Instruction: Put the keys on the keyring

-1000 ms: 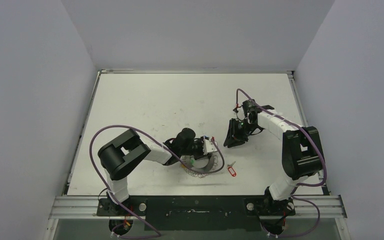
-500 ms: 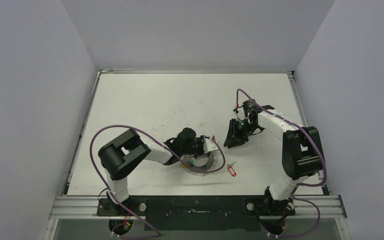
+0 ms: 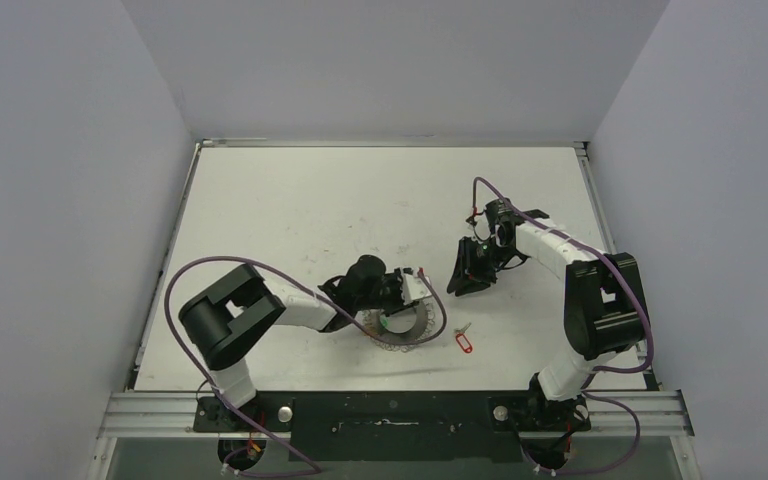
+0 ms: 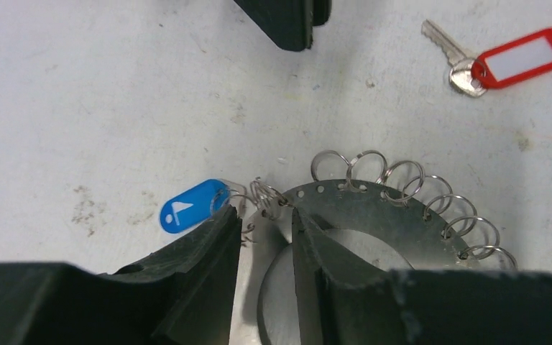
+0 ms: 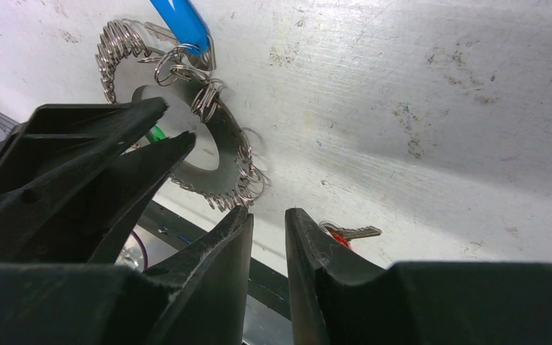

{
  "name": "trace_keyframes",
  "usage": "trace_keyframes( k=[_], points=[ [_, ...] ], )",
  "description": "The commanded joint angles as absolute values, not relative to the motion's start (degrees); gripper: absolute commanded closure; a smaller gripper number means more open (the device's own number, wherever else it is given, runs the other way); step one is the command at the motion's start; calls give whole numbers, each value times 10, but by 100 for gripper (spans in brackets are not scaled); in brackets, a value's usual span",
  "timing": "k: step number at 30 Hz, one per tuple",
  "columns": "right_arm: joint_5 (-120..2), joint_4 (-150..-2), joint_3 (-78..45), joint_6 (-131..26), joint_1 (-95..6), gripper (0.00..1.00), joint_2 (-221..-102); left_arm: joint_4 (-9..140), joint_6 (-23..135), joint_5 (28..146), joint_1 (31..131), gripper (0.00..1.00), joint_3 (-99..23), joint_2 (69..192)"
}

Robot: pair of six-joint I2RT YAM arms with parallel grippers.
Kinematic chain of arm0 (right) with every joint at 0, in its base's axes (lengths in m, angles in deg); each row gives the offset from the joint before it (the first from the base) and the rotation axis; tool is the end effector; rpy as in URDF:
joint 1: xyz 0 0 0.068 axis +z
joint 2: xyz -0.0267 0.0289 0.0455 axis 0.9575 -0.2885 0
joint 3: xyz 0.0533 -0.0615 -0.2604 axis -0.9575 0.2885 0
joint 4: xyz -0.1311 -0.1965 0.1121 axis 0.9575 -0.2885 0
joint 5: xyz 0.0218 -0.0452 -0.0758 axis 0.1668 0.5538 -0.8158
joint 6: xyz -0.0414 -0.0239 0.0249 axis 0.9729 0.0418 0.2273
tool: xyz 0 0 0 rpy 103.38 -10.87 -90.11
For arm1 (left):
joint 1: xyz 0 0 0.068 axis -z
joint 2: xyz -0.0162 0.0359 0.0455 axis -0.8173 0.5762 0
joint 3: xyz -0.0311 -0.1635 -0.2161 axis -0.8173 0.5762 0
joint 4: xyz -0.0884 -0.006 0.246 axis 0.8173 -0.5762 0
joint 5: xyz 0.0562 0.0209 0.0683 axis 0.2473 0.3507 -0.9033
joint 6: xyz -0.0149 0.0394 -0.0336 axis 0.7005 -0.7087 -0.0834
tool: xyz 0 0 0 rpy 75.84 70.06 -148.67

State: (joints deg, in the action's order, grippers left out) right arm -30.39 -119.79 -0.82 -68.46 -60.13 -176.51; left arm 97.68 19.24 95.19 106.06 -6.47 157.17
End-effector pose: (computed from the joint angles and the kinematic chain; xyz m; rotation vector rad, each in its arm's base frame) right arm 0.2863 0.0884 0.1801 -0.1633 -2.9354 -0.9991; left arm 0.2055 -0.2720 0.1342 1.4236 1.5177 -0.5746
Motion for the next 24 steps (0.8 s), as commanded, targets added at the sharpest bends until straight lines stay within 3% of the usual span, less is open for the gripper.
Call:
trace_keyframes(
  k=[1,11,17,22,24],
  points=[
    [-301,-1205,-44,-673,-603,73,-1741,946,263,930,1041,68,-79,1474],
    [-326,-1213,-117,-667,-523,62,-1806,754,518,903,935,51,-97,1327],
    [-368,-1232,-213,-658,-457,56,-1879,591,618,862,911,49,-101,1284],
    [-422,-1262,-273,-632,-423,53,-1942,556,703,863,900,49,-58,1250],
    [-443,-1278,-285,-620,-416,56,-1963,553,731,869,899,49,-40,1239]
  ],
)
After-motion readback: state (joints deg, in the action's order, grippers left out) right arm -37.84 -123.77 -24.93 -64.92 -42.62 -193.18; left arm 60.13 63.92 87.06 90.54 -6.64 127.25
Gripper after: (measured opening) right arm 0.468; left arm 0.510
